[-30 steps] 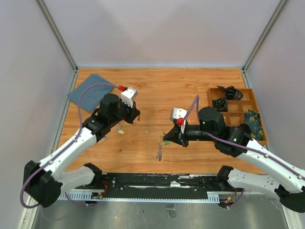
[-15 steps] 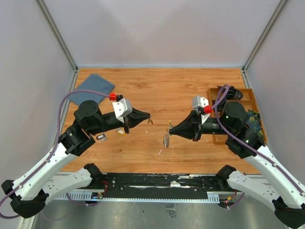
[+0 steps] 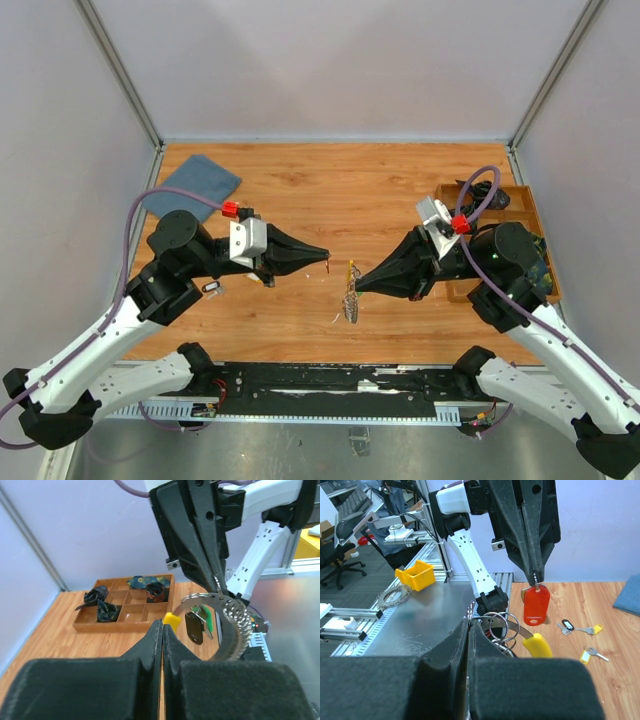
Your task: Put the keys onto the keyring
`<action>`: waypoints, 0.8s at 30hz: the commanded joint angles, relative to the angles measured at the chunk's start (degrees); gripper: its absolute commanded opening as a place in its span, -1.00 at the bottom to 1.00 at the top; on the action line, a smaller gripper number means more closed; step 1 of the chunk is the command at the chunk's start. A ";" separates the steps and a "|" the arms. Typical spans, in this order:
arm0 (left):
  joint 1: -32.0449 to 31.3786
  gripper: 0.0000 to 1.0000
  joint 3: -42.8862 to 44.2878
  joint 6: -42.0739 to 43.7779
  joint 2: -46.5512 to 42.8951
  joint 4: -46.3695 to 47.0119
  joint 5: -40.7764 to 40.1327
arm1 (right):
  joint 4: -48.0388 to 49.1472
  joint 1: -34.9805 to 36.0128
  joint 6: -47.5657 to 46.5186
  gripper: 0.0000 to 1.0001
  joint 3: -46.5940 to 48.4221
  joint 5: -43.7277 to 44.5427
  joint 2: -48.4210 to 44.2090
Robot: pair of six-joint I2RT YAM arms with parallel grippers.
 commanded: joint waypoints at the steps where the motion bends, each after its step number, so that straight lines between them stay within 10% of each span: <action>1: -1.53 -0.99 2.11 -1.65 0.26 4.83 2.93 | 7.56 -0.40 4.77 -0.99 -0.35 -2.07 -0.03; 24: -6.35 -0.99 1.92 0.21 1.64 8.75 1.61 | 14.12 0.43 17.49 -0.99 -1.57 4.25 3.16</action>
